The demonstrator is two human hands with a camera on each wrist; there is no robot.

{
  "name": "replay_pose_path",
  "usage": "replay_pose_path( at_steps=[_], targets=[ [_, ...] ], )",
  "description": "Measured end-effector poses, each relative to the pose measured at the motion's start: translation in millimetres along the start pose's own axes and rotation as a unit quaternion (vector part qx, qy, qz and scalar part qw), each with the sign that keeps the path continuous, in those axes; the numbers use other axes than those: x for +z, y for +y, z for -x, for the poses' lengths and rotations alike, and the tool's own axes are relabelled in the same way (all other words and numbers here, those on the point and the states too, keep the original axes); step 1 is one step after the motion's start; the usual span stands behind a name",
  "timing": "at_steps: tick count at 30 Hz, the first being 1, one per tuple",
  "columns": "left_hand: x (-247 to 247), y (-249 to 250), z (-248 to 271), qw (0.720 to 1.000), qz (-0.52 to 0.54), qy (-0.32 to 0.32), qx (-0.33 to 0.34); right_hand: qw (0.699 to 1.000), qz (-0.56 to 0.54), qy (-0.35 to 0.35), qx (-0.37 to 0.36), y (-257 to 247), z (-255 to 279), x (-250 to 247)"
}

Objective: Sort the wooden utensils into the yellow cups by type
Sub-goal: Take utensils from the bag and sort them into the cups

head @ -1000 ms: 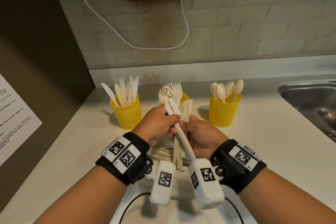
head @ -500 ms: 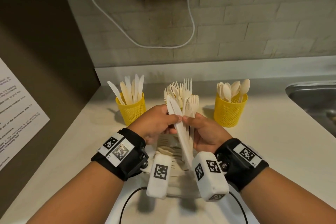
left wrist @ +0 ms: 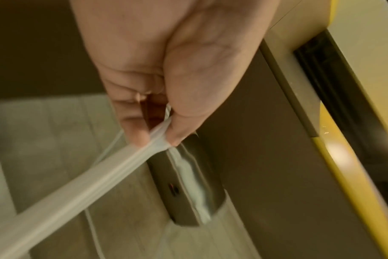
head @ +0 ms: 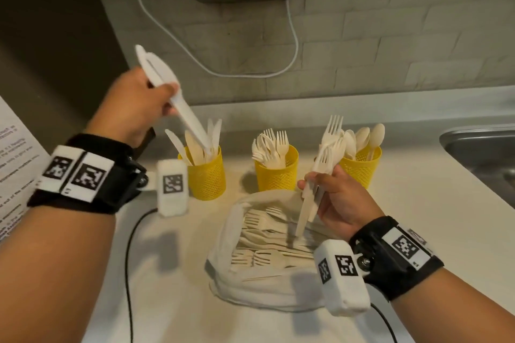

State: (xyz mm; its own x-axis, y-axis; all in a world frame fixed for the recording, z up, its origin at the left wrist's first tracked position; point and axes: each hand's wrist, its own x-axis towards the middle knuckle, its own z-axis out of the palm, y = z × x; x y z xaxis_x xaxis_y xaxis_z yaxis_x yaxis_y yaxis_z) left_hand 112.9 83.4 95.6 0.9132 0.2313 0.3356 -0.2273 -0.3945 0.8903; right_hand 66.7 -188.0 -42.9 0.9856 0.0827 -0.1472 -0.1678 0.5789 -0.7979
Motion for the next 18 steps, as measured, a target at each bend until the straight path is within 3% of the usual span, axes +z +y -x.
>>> replay_pose_path(
  at_steps=[2, 5, 8, 11, 13, 15, 16, 18],
  targets=[
    [-7, -10, -16, 0.999, -0.027, 0.038, 0.000, 1.000, 0.001, -0.002, -0.003, -2, 2, -3],
    [8, -39, -29, 0.997, -0.065, 0.027, -0.033, 1.000, -0.019, -0.013, 0.006, 1, 3, -4],
    [34, -78, -30, 0.982, -0.164, -0.056, -0.080, 0.999, -0.022, -0.018, 0.025, 6, 4, -5],
    [43, -90, -24, 0.945, -0.275, -0.127, -0.125, 0.999, -0.002, -0.022, 0.033, 6, 7, -5],
    [42, -82, -17, 0.939, -0.322, -0.066, -0.101, 0.999, 0.004, -0.023, 0.035, 6, 7, -7],
    [47, -63, 8, 0.952, -0.305, 0.007, -0.032, 0.999, 0.015, -0.023, 0.040, 5, 7, -8],
    [55, -53, 23, 0.961, -0.278, 0.003, 0.001, 0.999, 0.021, -0.024, 0.041, 5, 7, -8],
    [81, -37, 58, 0.971, -0.208, -0.115, 0.011, 0.998, 0.033, -0.031, 0.043, 7, 6, -5]
  ],
)
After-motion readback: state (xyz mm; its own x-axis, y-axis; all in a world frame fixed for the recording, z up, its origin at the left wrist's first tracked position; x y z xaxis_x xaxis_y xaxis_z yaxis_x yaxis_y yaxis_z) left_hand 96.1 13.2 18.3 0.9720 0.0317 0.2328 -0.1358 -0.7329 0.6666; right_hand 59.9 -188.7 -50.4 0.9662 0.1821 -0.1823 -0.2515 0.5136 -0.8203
